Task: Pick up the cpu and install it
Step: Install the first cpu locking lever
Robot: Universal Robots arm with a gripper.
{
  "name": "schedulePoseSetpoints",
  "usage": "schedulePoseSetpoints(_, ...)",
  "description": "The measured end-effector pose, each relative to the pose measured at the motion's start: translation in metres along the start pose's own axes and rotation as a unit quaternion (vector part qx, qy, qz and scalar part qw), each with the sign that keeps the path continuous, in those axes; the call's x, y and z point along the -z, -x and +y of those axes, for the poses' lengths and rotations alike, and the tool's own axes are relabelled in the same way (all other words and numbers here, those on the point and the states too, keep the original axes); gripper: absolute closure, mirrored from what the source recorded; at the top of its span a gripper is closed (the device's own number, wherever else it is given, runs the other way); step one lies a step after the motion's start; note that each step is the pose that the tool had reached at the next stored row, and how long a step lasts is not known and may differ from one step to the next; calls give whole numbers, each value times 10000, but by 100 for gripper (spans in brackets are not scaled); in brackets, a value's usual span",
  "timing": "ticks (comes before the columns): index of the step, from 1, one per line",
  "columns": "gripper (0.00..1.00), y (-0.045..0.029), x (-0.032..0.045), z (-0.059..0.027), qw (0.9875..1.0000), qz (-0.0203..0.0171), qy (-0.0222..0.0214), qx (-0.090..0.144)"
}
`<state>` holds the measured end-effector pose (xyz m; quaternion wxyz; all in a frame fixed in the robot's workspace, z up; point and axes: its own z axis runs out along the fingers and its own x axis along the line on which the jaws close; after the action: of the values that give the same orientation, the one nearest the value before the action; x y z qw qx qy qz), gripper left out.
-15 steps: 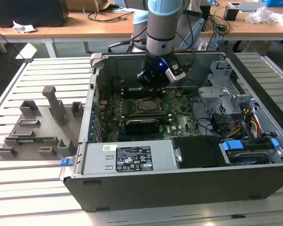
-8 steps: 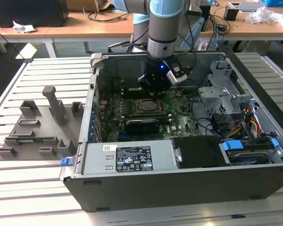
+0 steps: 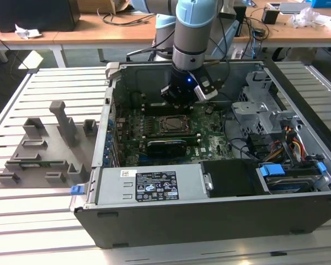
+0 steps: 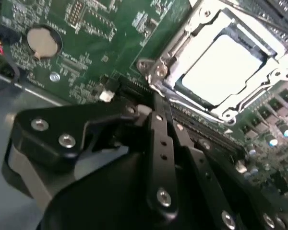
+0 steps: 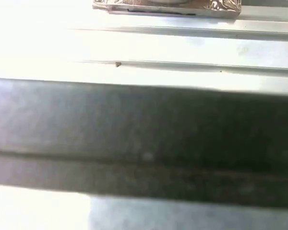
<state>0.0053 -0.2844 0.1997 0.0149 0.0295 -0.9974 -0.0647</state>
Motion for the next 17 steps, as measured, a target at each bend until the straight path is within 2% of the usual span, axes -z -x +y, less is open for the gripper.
schedulePoseSetpoints(1,89,0,20,4,10000,-3,9,2)
schedulePoseSetpoints(3,89,-1,62,-1,10000,1,-1,2)
schedulePoseSetpoints(9,89,-13,115,-155,10000,1,-13,0)
schedulePoseSetpoints(11,89,-16,124,-213,10000,2,-45,-1)
schedulePoseSetpoints(12,89,-17,127,-230,10000,4,-76,-1)
schedulePoseSetpoints(14,89,-19,131,-265,9998,9,-176,-5)
schedulePoseSetpoints(16,89,-21,138,-289,9995,18,-316,-10)
schedulePoseSetpoints(17,89,-22,143,-305,9991,24,-427,-14)
